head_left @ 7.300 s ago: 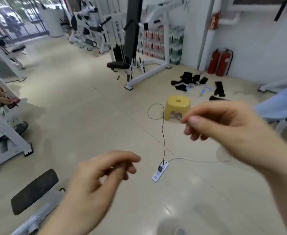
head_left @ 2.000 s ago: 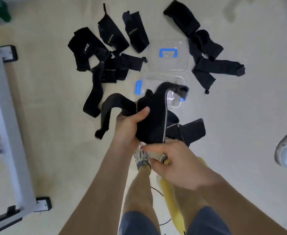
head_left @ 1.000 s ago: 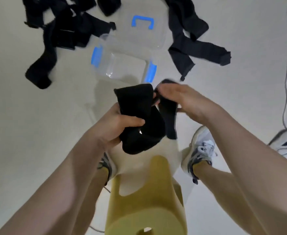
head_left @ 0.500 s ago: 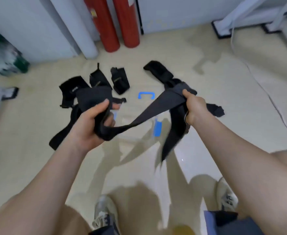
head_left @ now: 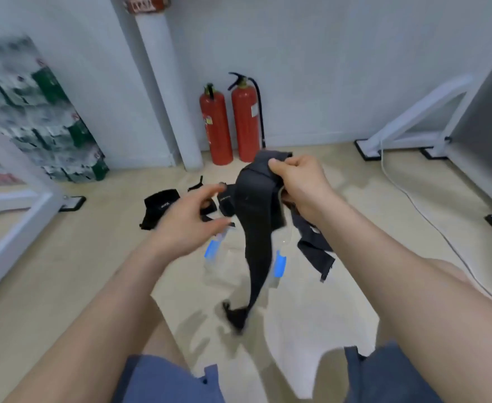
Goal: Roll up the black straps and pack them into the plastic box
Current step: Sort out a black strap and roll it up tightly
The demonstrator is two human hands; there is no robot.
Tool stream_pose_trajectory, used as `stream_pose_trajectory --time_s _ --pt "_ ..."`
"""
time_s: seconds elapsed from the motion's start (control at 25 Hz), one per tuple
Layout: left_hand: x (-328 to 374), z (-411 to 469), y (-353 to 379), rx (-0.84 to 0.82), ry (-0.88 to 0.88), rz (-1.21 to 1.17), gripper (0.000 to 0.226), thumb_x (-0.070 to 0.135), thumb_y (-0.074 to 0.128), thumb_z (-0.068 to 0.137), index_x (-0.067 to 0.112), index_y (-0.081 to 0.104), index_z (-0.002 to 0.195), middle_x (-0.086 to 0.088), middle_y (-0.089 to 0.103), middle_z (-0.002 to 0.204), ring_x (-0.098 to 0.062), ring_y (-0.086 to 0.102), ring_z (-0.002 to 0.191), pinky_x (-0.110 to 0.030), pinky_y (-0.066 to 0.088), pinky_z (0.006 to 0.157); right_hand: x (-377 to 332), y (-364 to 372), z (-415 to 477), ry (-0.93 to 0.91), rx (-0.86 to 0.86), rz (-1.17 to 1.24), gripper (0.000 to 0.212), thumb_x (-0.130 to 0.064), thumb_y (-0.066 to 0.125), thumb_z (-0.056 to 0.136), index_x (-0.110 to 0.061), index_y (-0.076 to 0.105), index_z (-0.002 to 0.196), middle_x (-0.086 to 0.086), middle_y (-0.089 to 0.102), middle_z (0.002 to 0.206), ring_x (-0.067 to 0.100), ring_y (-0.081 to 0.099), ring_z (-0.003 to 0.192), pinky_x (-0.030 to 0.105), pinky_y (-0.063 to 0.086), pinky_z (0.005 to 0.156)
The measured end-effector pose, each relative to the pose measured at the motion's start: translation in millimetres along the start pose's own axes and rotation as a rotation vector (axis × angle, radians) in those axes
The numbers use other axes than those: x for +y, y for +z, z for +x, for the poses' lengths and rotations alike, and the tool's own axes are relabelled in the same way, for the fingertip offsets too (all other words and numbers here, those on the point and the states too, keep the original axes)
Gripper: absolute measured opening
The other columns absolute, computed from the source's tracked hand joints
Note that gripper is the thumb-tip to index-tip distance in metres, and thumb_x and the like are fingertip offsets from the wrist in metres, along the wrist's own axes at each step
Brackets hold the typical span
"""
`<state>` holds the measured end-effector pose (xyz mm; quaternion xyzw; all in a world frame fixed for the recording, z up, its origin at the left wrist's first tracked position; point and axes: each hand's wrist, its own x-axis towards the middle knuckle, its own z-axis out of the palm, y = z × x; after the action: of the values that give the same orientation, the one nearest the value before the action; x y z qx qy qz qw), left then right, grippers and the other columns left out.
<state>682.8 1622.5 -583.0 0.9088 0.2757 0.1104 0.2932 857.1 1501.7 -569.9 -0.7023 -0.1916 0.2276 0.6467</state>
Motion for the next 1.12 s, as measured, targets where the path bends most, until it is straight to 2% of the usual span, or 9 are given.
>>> stream_pose_trajectory --time_s 0.12,0.24,0.4,0.48,0.6,0.76,0.88,1.0,1.12 --pt "53.3 -26.3 19.1 0.091 0.127 -0.325 0.097 0.03 0.08 0.076 0.039 0.02 0.152 0.01 0.043 0.147 -0.008 0.047 0.131 -0.029 0.042 0.106 -22.6 22.5 -38.0 -0.082 -0.048 -0.114 0.023 -0.016 0.065 0.087 -0.011 0.052 0.069 0.013 0.051 0.07 0.032 0.067 0.069 0.046 0.062 0.066" --pt "65.3 -37.4 21.8 0.28 0.055 -0.482 0.067 0.004 0.062 0.087 0.025 0.039 0.146 0.005 0.059 0.133 -0.015 0.056 0.124 -0.031 0.047 0.102 -49.6 21.9 -76.4 -0.08 -0.262 -0.095 0.012 -0.002 0.055 0.095 -0.003 0.066 0.09 0.013 0.067 0.088 0.021 0.069 0.078 0.027 0.059 0.06" --pt "54.1 -54.1 -9.5 0.18 -0.096 -0.989 0.025 0.002 0.054 0.098 0.018 0.07 0.109 -0.007 0.077 0.094 -0.025 0.074 0.087 -0.037 0.059 0.078 -80.3 -7.8 -100.4 -0.297 -0.51 -0.51 0.048 -0.002 0.062 0.088 -0.025 0.058 0.13 -0.01 0.061 0.096 0.01 0.061 0.091 0.026 0.055 0.077" --pt "55.9 -65.4 -24.3 0.128 -0.106 -0.985 0.018 0.008 0.056 0.099 0.012 0.071 0.107 -0.008 0.077 0.092 -0.025 0.074 0.083 -0.033 0.058 0.071 -86.9 -22.1 -96.5 -0.523 -0.281 -0.791 0.03 -0.014 0.071 0.085 -0.03 0.068 0.11 -0.016 0.065 0.092 0.006 0.062 0.087 0.026 0.052 0.082" --pt "60.2 -71.7 -38.5 0.035 -0.087 -0.949 0.013 0.01 0.061 0.096 0.011 0.072 0.102 -0.009 0.077 0.09 -0.022 0.073 0.078 -0.03 0.057 0.068 -94.2 -42.7 -90.8 -0.483 -0.148 -0.687 0.018 -0.024 0.076 0.084 -0.032 0.067 0.071 -0.012 0.063 0.073 0.009 0.057 0.073 0.017 0.043 0.062" --pt "53.5 -64.5 -47.7 -0.032 -0.103 -0.943 0.012 0.008 0.07 0.086 0.006 0.073 0.097 -0.009 0.076 0.084 -0.02 0.072 0.068 -0.027 0.057 0.061 -96.1 -54.3 -59.9 -0.407 -0.245 -0.663 0.011 -0.025 0.081 0.081 -0.029 0.071 0.077 0.0 0.057 0.109 0.015 0.052 0.104 0.026 0.042 0.087" --pt "32.0 -48.8 -50.7 -0.088 -0.155 -0.943 0.032 0.016 0.075 0.072 0.004 0.073 0.102 -0.012 0.076 0.088 -0.021 0.072 0.069 -0.025 0.057 0.062 -89.8 -53.6 -33.7 -0.272 -0.354 -0.487 0.008 -0.016 0.081 0.08 -0.015 0.075 0.085 -0.003 0.072 0.079 0.013 0.067 0.074 0.02 0.05 0.067" --pt "10.2 -29.5 -50.1 -0.003 -0.175 -0.962 0.02 0.01 0.069 0.083 0.013 0.071 0.103 -0.006 0.076 0.087 -0.015 0.072 0.068 -0.022 0.058 0.063 -76.7 -54.2 -16.2 -0.075 -0.395 -0.319 0.012 -0.018 0.075 0.085 -0.014 0.07 0.075 -0.003 0.071 0.064 0.009 0.066 0.055 0.017 0.049 0.049" --pt "-6.6 -12.4 -49.4 -0.085 -0.185 -0.862 0.013 0.013 0.068 0.086 0.018 0.072 0.098 -0.001 0.076 0.084 -0.012 0.071 0.069 -0.02 0.057 0.064 -62.3 -52.4 -7.0 0.203 -0.378 0.072 0.019 -0.019 0.071 0.086 -0.015 0.069 0.067 -0.004 0.068 0.061 0.005 0.063 0.052 0.016 0.052 0.054"
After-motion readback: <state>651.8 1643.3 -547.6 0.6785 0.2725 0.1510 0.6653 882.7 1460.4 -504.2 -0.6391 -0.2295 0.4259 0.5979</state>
